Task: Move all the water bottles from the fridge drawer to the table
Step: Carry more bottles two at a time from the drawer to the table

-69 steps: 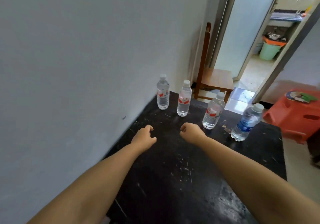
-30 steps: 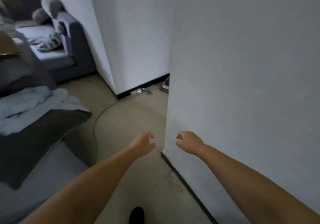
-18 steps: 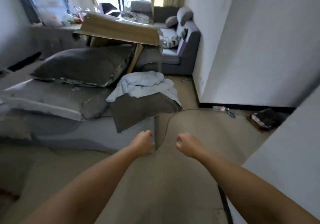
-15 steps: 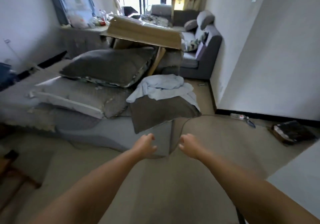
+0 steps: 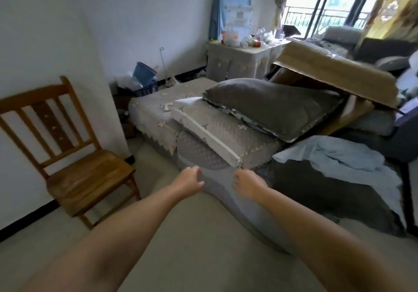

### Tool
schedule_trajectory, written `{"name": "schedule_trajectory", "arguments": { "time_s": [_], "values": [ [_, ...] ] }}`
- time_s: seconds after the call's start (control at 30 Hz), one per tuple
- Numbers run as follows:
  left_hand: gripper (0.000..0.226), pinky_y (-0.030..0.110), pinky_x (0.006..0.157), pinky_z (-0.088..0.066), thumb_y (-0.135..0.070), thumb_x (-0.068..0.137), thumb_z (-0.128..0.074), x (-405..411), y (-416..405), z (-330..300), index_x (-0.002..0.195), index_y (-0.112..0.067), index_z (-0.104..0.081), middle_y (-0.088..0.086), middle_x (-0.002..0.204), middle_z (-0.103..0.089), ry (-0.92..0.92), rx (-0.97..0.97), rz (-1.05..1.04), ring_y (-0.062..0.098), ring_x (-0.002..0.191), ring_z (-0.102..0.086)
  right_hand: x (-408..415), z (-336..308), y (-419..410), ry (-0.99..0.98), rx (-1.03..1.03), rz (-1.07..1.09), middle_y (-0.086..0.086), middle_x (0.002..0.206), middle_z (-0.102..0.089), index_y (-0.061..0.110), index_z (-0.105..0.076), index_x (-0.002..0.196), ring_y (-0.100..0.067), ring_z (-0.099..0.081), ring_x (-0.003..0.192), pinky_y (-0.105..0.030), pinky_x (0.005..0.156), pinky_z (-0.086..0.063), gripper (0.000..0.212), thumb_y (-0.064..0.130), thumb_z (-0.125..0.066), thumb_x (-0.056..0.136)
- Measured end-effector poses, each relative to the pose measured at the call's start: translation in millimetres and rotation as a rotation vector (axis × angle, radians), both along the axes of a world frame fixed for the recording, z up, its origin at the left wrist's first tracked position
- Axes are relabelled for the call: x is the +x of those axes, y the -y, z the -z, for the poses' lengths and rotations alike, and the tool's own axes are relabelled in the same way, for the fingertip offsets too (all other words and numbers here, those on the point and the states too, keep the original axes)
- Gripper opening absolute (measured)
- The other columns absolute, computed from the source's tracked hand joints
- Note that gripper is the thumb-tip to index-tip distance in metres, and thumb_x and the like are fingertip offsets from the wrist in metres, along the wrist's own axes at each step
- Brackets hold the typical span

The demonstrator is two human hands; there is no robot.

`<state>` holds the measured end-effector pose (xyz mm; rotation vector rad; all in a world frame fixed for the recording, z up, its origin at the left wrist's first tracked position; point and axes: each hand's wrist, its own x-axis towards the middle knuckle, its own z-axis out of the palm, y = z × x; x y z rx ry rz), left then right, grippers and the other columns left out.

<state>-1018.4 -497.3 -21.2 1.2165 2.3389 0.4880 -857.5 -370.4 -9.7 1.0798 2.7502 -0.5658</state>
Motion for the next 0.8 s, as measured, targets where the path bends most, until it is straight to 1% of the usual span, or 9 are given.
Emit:
{"name": "schedule_trajectory", "arguments": {
  "time_s": [0.07,0.13,0.2,0.27,0.33,0.5,0.63,0.73,0.8],
  "values": [
    [0.039,0.033,0.095,-0.045,-0.026,0.090,-0.058,-31,20,6,0.125,-0.009,-0.052,0.013,0.126,-0.054,0.017,-0.010,-0.091,0.027,0.115,-0.054,-45,5,2,0.030,0.002,-0.094,-0.008,0.120,-0.054,0.009,-0.053,0.119,-0.027,-0.054,0.108,-0.034,0.089,-0.048,0.029,0.029,-0.044,0.100],
    [0.040,0.034,0.096,-0.046,-0.028,0.090,-0.058,-59,39,12,0.126,-0.012,-0.051,0.011,0.128,-0.053,0.026,-0.022,-0.172,0.026,0.116,-0.053,-89,12,5,0.065,0.005,-0.172,-0.008,0.124,-0.052,0.011,-0.052,0.124,-0.027,-0.055,0.108,-0.038,0.089,-0.050,0.031,0.027,-0.045,0.099],
    [0.041,0.036,0.095,-0.047,-0.030,0.090,-0.057,-89,55,18,0.127,-0.014,-0.050,0.008,0.127,-0.052,0.032,-0.031,-0.239,0.024,0.114,-0.055,-131,20,7,0.078,0.000,-0.244,-0.006,0.125,-0.052,0.015,-0.051,0.126,-0.027,-0.055,0.111,-0.037,0.090,-0.049,0.031,0.027,-0.046,0.098],
    [0.040,0.037,0.089,-0.053,-0.031,0.089,-0.058,-124,71,20,0.126,-0.017,-0.051,0.005,0.123,-0.054,0.052,-0.023,-0.331,0.022,0.104,-0.059,-180,28,10,0.082,-0.003,-0.329,-0.006,0.125,-0.054,0.016,-0.052,0.123,-0.027,-0.055,0.111,-0.038,0.091,-0.049,0.028,0.024,-0.046,0.097],
    [0.036,0.035,0.081,-0.057,-0.031,0.088,-0.059,-157,81,18,0.121,-0.018,-0.053,0.001,0.118,-0.057,0.042,-0.007,-0.419,0.018,0.095,-0.061,-226,29,12,0.083,-0.007,-0.409,-0.008,0.122,-0.057,0.015,-0.054,0.120,-0.028,-0.056,0.108,-0.041,0.090,-0.050,0.026,0.022,-0.047,0.096],
    [0.032,0.025,0.081,-0.050,-0.028,0.090,-0.060,-242,92,8,0.120,-0.019,-0.054,0.001,0.118,-0.058,0.035,0.020,-0.628,0.015,0.100,-0.058,-347,15,15,0.016,-0.033,-0.585,-0.007,0.124,-0.055,0.015,-0.051,0.129,-0.026,-0.056,0.111,-0.033,0.087,-0.046,0.035,0.030,-0.047,0.098],
    [0.036,0.027,0.088,-0.049,-0.029,0.091,-0.061,-300,105,-6,0.125,-0.020,-0.052,0.001,0.122,-0.056,0.030,0.039,-0.782,0.016,0.110,-0.057,-450,0,26,0.020,-0.023,-0.731,-0.007,0.120,-0.057,0.013,-0.053,0.123,-0.025,-0.057,0.107,-0.032,0.081,-0.046,0.030,0.026,-0.045,0.098],
    [0.028,0.031,0.089,-0.052,-0.029,0.091,-0.060,-325,133,-4,0.117,-0.019,-0.055,0.001,0.116,-0.059,0.068,0.045,-0.911,0.016,0.102,-0.058,-513,3,54,0.022,-0.023,-0.846,-0.007,0.113,-0.062,0.016,-0.057,0.110,-0.023,-0.059,0.097,-0.031,0.074,-0.046,0.020,0.025,-0.046,0.096],
    [0.026,0.027,0.088,-0.049,-0.027,0.092,-0.058,-332,159,0,0.116,-0.016,-0.055,-0.003,0.109,-0.059,0.129,0.049,-0.998,0.010,0.093,-0.057,-538,8,83,0.026,-0.031,-0.928,-0.004,0.110,-0.062,0.017,-0.057,0.109,-0.021,-0.059,0.096,-0.031,0.077,-0.049,0.019,0.026,-0.047,0.095]
  ]
}}
